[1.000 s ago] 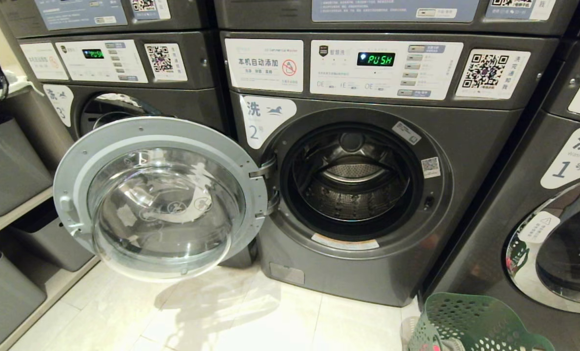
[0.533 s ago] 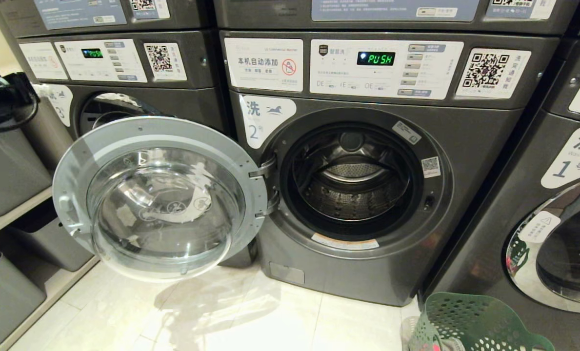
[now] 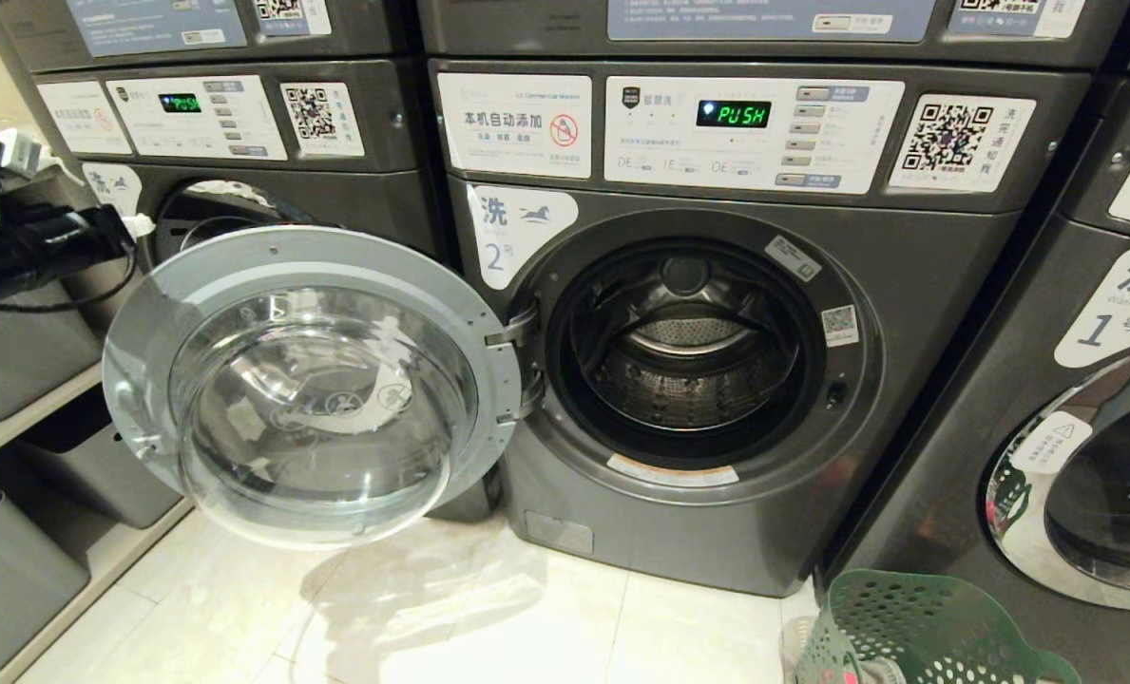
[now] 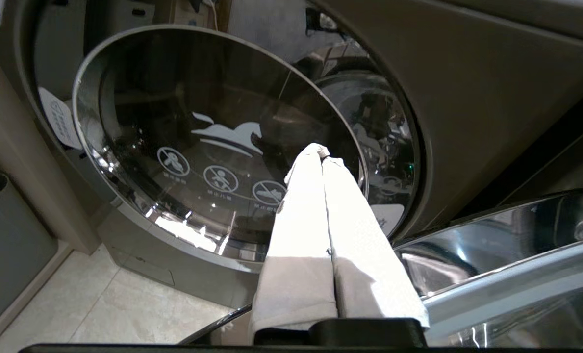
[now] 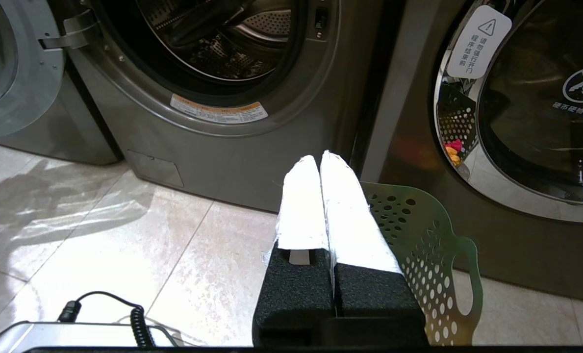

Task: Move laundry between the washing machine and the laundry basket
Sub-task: Close the washing machine door with the left hand

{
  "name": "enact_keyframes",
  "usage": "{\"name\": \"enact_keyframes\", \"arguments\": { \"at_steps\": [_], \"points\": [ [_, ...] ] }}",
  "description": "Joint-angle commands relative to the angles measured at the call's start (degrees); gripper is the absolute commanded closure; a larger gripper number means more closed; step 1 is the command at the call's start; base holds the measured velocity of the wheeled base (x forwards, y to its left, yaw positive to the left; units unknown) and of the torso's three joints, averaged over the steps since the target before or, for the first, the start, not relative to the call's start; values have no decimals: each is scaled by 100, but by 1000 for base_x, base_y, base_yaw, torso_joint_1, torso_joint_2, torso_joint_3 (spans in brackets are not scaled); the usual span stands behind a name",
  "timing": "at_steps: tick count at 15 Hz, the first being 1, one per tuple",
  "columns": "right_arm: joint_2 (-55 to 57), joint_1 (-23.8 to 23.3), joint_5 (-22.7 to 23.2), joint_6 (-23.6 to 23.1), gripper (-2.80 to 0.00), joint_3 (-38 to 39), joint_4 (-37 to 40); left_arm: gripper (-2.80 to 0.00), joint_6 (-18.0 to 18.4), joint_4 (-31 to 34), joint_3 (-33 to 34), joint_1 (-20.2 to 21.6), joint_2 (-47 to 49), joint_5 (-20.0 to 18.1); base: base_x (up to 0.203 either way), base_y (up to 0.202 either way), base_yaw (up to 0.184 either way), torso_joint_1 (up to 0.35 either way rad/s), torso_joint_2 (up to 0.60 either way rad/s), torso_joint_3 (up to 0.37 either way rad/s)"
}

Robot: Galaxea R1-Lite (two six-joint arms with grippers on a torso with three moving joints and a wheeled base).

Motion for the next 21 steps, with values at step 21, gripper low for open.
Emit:
{"name": "enact_keyframes", "arguments": {
  "at_steps": [21],
  "points": [
    [4, 2, 0, 4, 0, -8, 12, 0, -573, 3385, 8, -556, -1170, -270, 0, 0, 0, 0, 0, 0]
  ]
}}
